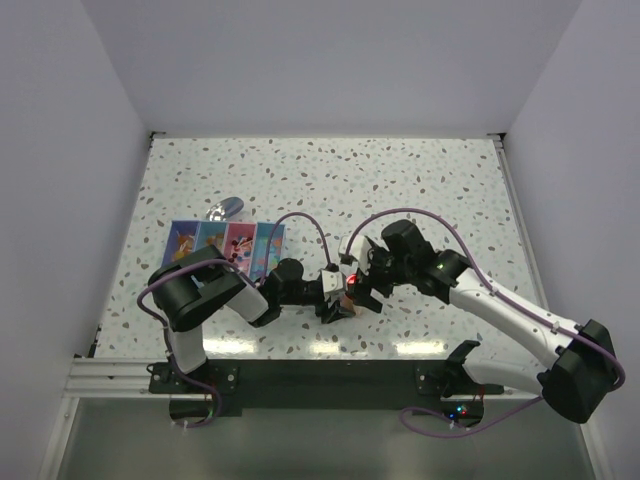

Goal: Pack the candies
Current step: Screw the bottle lid onto the packing bottle.

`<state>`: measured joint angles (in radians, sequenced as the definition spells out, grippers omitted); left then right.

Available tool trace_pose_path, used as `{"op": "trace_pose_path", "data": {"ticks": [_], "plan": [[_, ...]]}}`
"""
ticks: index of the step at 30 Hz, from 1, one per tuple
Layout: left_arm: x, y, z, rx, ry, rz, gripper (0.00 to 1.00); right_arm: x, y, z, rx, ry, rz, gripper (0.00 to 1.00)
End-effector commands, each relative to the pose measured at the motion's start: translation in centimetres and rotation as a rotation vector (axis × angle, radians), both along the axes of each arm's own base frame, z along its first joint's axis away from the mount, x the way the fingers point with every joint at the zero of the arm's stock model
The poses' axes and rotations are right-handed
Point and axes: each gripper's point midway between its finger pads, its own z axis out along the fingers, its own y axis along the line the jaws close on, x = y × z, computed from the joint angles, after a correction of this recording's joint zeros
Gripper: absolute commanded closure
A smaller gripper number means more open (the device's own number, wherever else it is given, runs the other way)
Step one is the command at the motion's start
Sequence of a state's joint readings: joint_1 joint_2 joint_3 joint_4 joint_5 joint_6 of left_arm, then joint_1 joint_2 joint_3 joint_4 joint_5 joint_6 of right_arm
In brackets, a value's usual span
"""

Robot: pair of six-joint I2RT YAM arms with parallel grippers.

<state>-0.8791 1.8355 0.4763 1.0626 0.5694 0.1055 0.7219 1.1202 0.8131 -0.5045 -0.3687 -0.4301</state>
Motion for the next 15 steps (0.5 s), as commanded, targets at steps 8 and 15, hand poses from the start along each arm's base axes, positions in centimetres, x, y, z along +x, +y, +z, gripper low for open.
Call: {"op": "trace_pose_path", "data": {"ticks": [8, 15], "plan": [[-0.07, -0.01, 0.04, -0.004, 0.009, -0.008, 0.66, 1.15, 0.47, 0.45, 0.008, -0.047, -0.016, 0.16], [-0.08, 0.03, -0.04, -0.002, 0.011, -0.006, 0.65, 0.88, 0.90, 0.54, 0.019, -0.027, 0.003, 0.28]]}}
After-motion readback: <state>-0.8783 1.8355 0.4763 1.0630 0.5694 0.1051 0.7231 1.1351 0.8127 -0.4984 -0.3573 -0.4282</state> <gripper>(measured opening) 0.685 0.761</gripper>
